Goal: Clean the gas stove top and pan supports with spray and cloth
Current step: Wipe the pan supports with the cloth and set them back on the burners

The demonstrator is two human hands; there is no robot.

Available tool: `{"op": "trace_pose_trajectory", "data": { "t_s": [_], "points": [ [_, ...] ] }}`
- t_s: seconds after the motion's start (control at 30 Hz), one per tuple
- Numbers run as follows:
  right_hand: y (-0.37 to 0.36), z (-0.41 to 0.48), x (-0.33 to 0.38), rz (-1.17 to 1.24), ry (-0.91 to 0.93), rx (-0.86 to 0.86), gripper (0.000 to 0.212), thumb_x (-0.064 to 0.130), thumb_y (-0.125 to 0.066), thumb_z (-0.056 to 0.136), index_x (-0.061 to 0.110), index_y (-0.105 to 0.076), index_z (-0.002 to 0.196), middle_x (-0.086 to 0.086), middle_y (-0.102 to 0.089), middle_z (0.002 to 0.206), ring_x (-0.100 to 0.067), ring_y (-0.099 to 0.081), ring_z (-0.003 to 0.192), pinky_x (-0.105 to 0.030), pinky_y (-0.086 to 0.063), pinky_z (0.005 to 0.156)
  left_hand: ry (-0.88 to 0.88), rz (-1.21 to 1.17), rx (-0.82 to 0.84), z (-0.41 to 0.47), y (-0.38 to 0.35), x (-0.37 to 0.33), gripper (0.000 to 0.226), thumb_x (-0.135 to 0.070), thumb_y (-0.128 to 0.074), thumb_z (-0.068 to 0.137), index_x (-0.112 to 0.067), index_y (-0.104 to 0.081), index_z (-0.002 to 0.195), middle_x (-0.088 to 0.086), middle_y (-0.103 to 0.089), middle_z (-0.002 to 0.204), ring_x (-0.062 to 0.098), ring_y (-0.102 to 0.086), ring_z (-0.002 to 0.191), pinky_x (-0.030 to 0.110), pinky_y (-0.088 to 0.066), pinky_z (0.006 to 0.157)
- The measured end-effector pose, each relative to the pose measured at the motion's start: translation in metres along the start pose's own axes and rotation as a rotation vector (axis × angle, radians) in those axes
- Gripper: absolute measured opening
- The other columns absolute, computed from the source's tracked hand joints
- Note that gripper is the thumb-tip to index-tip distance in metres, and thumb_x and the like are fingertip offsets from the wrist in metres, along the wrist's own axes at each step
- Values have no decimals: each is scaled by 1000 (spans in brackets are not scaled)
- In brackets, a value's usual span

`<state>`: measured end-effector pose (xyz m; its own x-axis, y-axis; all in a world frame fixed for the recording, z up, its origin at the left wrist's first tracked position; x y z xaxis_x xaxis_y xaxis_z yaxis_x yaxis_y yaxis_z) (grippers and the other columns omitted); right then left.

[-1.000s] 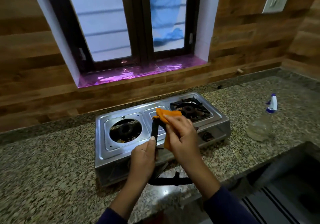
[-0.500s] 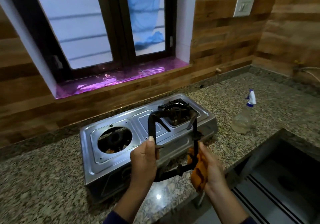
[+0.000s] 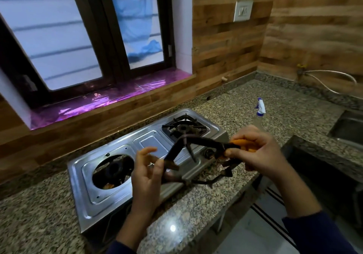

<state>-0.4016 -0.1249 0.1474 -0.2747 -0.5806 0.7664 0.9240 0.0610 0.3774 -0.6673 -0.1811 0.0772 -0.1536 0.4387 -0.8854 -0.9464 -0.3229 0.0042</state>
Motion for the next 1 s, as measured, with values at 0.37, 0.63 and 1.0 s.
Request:
{"op": "trace_pose_trajectory", "data": {
  "t_s": [0.37, 0.63, 1.0],
  "points": [
    [-33, 45, -24, -292, -64, 80, 31, 38, -87, 66, 27, -76, 93, 11, -65, 93, -10, -51, 96, -21, -37, 76, 229, 45, -35, -13, -27, 15, 57, -59, -47, 85, -16, -46, 48, -3, -35, 43, 15, -35, 42, 38, -40, 49],
    [-108, -54, -8, -220, -104, -288, 30, 19, -66, 89, 19, -68, 119, 2, -56, 112, -2, -47, 104, -5, -41, 83, 384, -76, -272, 1, -41, 13, 54, -52, -39, 99, -12, -48, 63, 4, -38, 52, 18, -37, 45, 28, -31, 48],
    [-88, -117, -45, -278, 52, -486, 37, 10, -55, 84, 22, -67, 118, 19, -55, 118, -7, -50, 112, -19, -41, 94, 523, -310, -431, 30, -33, 13, 49, -55, -42, 98, -19, -48, 65, 1, -43, 54, 18, -38, 45, 29, -32, 49]
  ]
}}
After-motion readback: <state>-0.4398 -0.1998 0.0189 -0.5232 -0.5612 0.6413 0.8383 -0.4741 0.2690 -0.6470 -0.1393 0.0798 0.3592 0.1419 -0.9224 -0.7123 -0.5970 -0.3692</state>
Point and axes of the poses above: each hand's wrist, its own z-axis towards the middle knuckle, its own y-axis out of the back of the hand, x = y × z, the point moved 2 cm from there along z, towards the middle knuckle
